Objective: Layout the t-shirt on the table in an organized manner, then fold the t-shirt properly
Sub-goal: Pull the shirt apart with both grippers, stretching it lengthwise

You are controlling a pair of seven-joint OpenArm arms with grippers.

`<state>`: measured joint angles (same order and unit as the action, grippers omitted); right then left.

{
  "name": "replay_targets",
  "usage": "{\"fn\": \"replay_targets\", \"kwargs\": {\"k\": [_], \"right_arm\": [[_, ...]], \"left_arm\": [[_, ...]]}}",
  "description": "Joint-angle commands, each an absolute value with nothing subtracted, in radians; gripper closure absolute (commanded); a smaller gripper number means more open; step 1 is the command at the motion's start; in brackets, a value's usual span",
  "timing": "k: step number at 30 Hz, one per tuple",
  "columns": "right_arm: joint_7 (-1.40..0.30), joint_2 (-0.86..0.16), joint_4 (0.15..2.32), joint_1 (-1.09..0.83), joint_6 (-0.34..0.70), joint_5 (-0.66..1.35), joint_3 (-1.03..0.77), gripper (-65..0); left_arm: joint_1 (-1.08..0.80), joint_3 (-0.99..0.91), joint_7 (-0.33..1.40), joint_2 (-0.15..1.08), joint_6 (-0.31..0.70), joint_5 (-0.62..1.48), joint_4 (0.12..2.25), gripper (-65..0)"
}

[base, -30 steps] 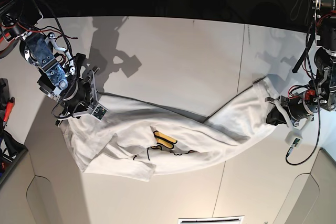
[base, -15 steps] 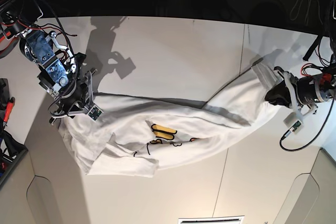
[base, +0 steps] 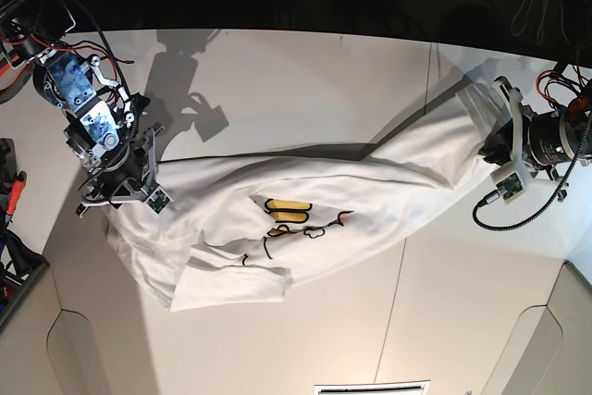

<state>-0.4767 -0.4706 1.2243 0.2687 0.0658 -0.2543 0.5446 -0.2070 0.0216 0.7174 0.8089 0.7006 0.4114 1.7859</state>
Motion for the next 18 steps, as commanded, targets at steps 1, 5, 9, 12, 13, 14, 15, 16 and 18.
{"fn": "replay_targets", "kwargs": {"k": [1, 5, 9, 12, 13, 14, 15, 16, 18], "right_arm": [[-0.475, -0.485, 1.233, 0.289, 0.048, -0.265, 0.516, -12.7], [-0.474, -0.484, 1.233, 0.293, 0.048, -0.260, 0.439, -6.6], [-0.467, -0.484, 1.233, 0.294, 0.048, -0.196, 0.365, -5.4], [-0.467, -0.484, 1.233, 0.293, 0.048, -0.163, 0.341, -5.4], [-0.467, -0.484, 1.233, 0.293, 0.048, -0.160, 0.340, -5.4], [-0.467, -0.484, 1.233, 0.293, 0.048, -0.160, 0.340, -5.4], [-0.467, -0.483, 1.233, 0.292, 0.048, -0.160, 0.340, -5.4], [-0.467, -0.481, 1.233, 0.290, 0.048, -0.160, 0.340, -5.4], [-0.467, -0.479, 1.233, 0.290, 0.048, -0.152, 0.340, -5.4]], "left_arm": [[-0.197, 0.012, 0.677, 0.831, 0.698, 0.355, 1.797, 0.0], [-0.196, 0.012, 0.535, 0.832, 0.630, 0.108, 1.763, 0.0], [-0.179, 0.012, 0.434, 0.831, 0.525, -0.030, 1.708, 0.0], [-0.131, 0.012, 0.422, 0.832, 0.505, -0.049, 1.657, 0.0], [-0.111, 0.012, 0.422, 0.831, 0.505, -0.047, 1.638, 0.0], [-0.093, 0.012, 0.421, 0.831, 0.506, -0.033, 1.620, 0.0], [-0.077, 0.012, 0.417, 0.831, 0.510, -0.014, 1.605, 0.0], [-0.065, 0.012, 0.414, 0.831, 0.510, 0.004, 1.593, 0.0], [-0.049, 0.012, 0.414, 0.831, 0.521, 0.033, 1.584, -10.1]]}}
